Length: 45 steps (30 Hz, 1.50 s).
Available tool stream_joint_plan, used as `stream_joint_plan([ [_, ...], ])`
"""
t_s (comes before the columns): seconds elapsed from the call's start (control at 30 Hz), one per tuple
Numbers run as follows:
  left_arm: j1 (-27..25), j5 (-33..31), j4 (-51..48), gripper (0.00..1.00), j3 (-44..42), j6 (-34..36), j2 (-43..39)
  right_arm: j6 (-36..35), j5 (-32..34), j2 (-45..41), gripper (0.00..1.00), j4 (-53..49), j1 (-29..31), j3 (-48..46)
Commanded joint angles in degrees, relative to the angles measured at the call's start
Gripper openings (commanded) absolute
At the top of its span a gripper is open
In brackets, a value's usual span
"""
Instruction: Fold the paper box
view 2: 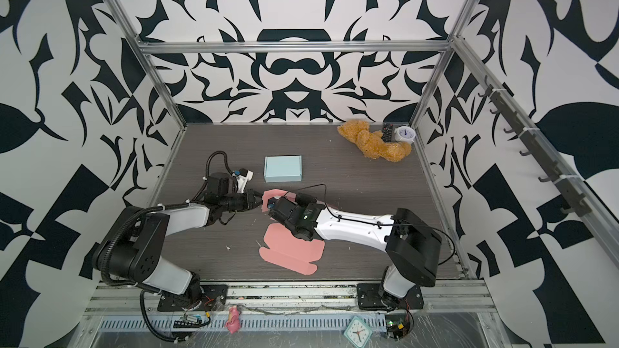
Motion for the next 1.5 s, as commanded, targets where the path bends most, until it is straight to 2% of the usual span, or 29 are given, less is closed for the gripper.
stream_joint_plan([
  [0.0, -1.3, 2.0, 3.3, 0.12, -1.5, -0.9, -1.0, -6.1, 3.9, -0.4, 0.0, 8.0, 0.9, -1.5],
  [0.27, -2.9, 1.1, 4.9, 0.12, -4.6, -1.5, -3.5, -17.7, 5.0, -0.2, 0.0, 20.5, 1.2, -6.3],
  [0.5, -4.1, -0.2, 8.1, 0.14, -7.8, -1.7, -3.7, -24.8, 5.2, 0.1, 0.0, 31.6, 1.4, -10.6],
  [0.73, -4.7, -2.4, 15.5, 0.29, -14.0, -2.4, -4.4, -29.5, 4.2, 0.5, 0.0, 40.5, 1.9, -14.5],
  [0.97, -6.2, -4.4, 23.3, 0.37, -18.0, -1.6, -4.3, -31.1, 2.1, 0.0, 0.0, 44.5, 2.4, -17.5],
  [1.47, -11.0, -11.1, 27.2, 0.53, -18.6, 5.4, -4.2, -30.5, -0.6, -1.2, 0.0, 45.0, 2.4, -19.2],
])
